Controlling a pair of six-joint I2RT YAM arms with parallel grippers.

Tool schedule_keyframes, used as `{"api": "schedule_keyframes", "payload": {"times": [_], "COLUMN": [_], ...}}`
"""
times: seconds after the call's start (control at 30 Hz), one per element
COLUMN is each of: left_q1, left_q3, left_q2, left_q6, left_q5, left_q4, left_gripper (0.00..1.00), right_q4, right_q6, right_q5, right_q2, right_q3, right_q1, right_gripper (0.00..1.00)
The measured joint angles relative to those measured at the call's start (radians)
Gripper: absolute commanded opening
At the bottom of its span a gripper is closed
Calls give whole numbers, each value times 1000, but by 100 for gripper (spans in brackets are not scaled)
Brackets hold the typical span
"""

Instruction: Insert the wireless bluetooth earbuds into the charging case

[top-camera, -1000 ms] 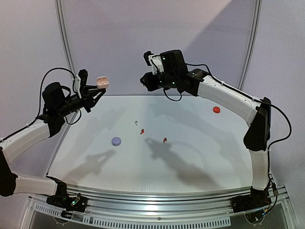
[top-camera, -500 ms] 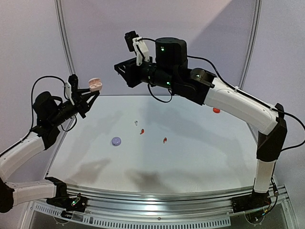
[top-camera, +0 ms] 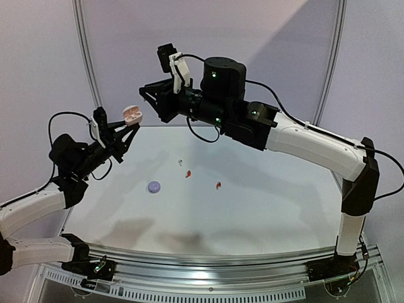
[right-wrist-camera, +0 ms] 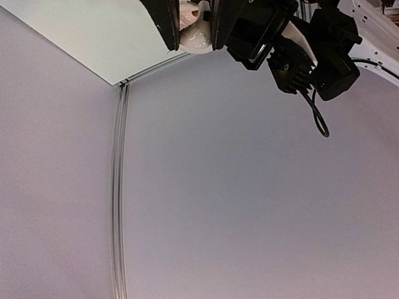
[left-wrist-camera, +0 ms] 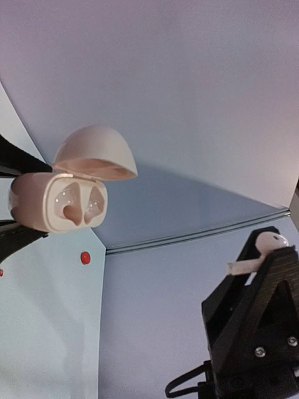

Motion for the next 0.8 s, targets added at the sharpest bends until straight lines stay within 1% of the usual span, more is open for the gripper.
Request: {"api": "schedule_keyframes", "payload": {"times": [0.17,0.37,0.53,0.8], "left_q1": [-15,-15,-16,-16], "left_q3": [-8,-8,-8,-8], "left_q2": [-2,7,8,21], "left_q6": [-7,-12,-12,-12], "left_q5": [-10,-10,-5,15], "left_q4": [19,60,71,82], "left_gripper": [0,0,0,0], "right_q4": [37,37,35,7], "right_q6": [-3,-9,-14,-26], "right_q5": [-47,-68,-71,-85], "right_q2": [0,5,57,111], "right_q3": [-3,1,50,67], "right_q1": [0,0,0,0], "right_gripper": [0,0,0,0]}}
